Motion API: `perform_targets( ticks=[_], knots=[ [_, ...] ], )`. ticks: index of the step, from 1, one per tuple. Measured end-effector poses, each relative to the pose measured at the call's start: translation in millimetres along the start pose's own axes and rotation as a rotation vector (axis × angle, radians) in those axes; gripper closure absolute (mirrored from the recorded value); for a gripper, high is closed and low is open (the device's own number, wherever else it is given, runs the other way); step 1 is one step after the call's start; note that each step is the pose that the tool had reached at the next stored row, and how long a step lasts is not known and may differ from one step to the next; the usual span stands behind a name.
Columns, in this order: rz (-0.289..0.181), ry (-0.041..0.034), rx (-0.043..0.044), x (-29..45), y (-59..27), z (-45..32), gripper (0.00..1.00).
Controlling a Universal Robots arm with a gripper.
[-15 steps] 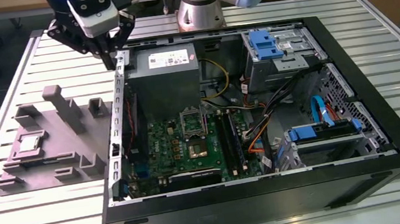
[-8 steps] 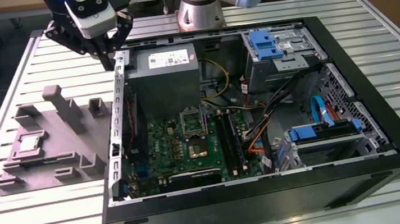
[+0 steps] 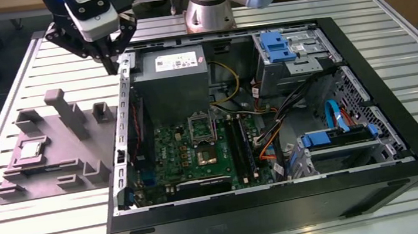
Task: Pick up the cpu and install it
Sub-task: 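Reach for the cpu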
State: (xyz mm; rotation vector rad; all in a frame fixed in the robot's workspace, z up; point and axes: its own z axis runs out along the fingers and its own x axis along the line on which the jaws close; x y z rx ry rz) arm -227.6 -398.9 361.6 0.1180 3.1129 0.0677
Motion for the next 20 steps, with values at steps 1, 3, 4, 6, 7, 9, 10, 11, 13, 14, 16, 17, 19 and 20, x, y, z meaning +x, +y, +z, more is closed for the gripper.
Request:
perform_targets(
  ticks=[1, 3, 4, 6, 7, 9, 10, 11, 13, 14, 16, 17, 19, 20],
  knots=[
    [0.000, 0.0000, 0.0000, 0.5, -0.1, 0.2, 0.89],
    [0.000, 0.0001, 0.0001, 1.4, -0.1, 0.4, 0.89],
    [0.000, 0.0000, 0.0000, 1.9, -0.2, 0.7, 0.89],
    [0.000, 0.0000, 0.0000, 2.8, -0.3, 1.0, 0.89],
    [0.000, 0.0000, 0.0000, 3.2, -0.3, 1.2, 0.89],
    [0.000, 0.0000, 0.0000, 4.1, -0.4, 1.5, 0.89],
    [0.000, 0.0000, 0.0000, 4.6, -0.4, 1.7, 0.89],
    [0.000, 0.0000, 0.0000, 5.1, -0.5, 1.9, 0.89],
    [0.000, 0.0000, 0.0000, 6.0, -0.6, 2.2, 0.89],
    [0.000, 0.0000, 0.0001, 6.4, -0.6, 2.3, 0.89],
    [0.000, 0.0001, 0.0001, 7.4, -0.7, 2.6, 0.89],
    [0.000, 0.0000, 0.0001, 7.8, -0.7, 2.8, 0.89],
    [0.000, 0.0000, 0.0000, 8.6, -0.8, 3.1, 0.89],
    [0.000, 0.0000, 0.0001, 9.1, -0.8, 3.3, 0.89]
  ],
)
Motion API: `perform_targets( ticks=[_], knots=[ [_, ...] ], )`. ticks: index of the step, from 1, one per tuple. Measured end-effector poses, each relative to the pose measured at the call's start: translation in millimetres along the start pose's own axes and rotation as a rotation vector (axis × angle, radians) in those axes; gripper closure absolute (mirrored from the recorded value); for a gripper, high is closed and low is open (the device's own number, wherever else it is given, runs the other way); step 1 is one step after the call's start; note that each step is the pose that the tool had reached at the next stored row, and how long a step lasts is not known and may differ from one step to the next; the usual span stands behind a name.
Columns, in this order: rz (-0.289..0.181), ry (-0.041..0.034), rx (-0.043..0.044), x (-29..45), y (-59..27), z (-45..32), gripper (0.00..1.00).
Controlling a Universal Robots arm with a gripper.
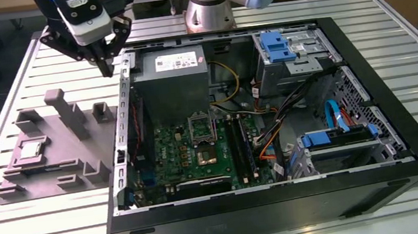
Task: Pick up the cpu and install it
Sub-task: 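Reach for the cpu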
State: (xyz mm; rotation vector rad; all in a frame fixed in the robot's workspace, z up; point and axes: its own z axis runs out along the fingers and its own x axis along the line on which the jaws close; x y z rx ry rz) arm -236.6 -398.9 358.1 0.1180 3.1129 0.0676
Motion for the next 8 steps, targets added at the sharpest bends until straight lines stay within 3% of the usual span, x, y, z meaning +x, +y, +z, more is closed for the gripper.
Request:
perform_targets(
  ticks=[8],
  knots=[
    [0.000, -0.0001, 0.0000, 3.9, -0.4, 1.3, 0.89]
  ],
)
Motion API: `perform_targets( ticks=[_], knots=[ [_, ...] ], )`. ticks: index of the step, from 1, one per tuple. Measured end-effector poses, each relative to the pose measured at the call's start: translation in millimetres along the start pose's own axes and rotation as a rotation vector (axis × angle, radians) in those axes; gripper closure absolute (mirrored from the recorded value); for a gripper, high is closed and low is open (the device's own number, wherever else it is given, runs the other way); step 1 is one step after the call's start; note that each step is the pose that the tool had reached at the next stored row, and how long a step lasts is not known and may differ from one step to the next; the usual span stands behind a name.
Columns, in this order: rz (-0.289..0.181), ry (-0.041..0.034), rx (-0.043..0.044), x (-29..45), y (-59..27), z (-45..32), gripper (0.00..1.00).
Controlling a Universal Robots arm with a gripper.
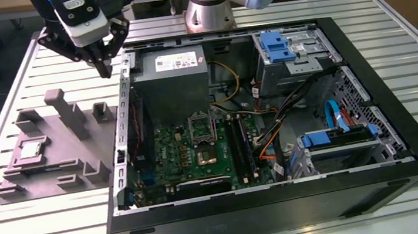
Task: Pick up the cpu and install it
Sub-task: 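Reach for the cpu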
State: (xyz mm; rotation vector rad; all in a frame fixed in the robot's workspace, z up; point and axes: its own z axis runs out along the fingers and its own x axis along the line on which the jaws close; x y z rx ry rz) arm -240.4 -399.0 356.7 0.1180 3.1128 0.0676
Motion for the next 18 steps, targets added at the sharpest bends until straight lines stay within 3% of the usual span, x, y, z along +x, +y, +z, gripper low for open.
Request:
perform_targets(
  ticks=[18],
  knots=[
    [0.000, 0.0001, 0.0000, 9.3, -0.8, 2.7, 0.89]
  ],
)
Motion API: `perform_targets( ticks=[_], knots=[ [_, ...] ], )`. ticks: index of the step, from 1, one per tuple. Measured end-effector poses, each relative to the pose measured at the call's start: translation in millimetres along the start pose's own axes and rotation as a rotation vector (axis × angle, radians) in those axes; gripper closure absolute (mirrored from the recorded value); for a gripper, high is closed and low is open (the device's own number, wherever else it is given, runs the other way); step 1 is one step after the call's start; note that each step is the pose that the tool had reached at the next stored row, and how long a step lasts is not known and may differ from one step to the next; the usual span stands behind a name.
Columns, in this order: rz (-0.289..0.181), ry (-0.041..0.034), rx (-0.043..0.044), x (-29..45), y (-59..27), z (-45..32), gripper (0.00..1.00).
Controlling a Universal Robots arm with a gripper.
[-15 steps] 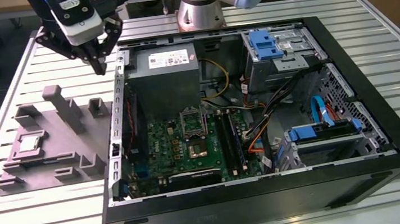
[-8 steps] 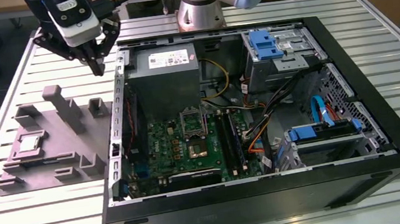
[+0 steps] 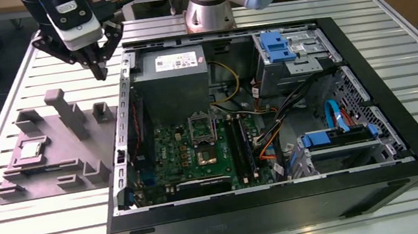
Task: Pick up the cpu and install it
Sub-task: 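Reach for the cpu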
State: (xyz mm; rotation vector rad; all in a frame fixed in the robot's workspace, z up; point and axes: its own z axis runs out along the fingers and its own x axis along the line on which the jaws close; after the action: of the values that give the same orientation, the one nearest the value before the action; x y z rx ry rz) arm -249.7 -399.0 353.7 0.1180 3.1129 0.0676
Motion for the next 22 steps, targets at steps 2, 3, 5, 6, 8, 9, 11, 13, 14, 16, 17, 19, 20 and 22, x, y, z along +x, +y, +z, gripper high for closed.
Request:
perform_targets(
  ticks=[2, 3, 5, 6, 8, 9, 11, 13, 14, 16, 17, 19, 20, 22],
  knots=[
    [0.000, -0.0001, -0.0001, 1.2, -0.1, 0.3, 0.89],
    [0.000, -0.0001, 0.0000, 1.7, -0.1, 0.5, 0.89],
    [0.000, 0.0000, 0.0000, 2.9, -0.2, 0.7, 0.89],
    [0.000, -0.0001, -0.0001, 3.5, -0.3, 0.9, 0.89],
    [0.000, 0.0000, 0.0000, 4.9, -0.4, 1.1, 0.89],
    [0.000, -0.0001, 0.0000, 5.6, -0.5, 1.3, 0.89],
    [0.000, 0.0000, 0.0001, 7.4, -0.6, 1.5, 0.89],
    [0.000, -0.0001, 0.0000, 9.5, -0.8, 1.9, 0.89],
    [0.000, 0.0000, 0.0000, 10.6, -0.9, 2.0, 0.89],
    [0.000, -0.0001, 0.0000, 13.1, -1.1, 2.3, 0.89],
    [0.000, -0.0001, -0.0001, 14.8, -1.2, 2.5, 0.89],
    [0.000, -0.0001, -0.0001, 18.4, -1.5, 2.9, 0.89],
    [0.000, -0.0001, 0.0000, 20.3, -1.7, 3.1, 0.89],
    [0.000, -0.0001, 0.0000, 24.3, -1.9, 3.5, 0.89]
  ],
)
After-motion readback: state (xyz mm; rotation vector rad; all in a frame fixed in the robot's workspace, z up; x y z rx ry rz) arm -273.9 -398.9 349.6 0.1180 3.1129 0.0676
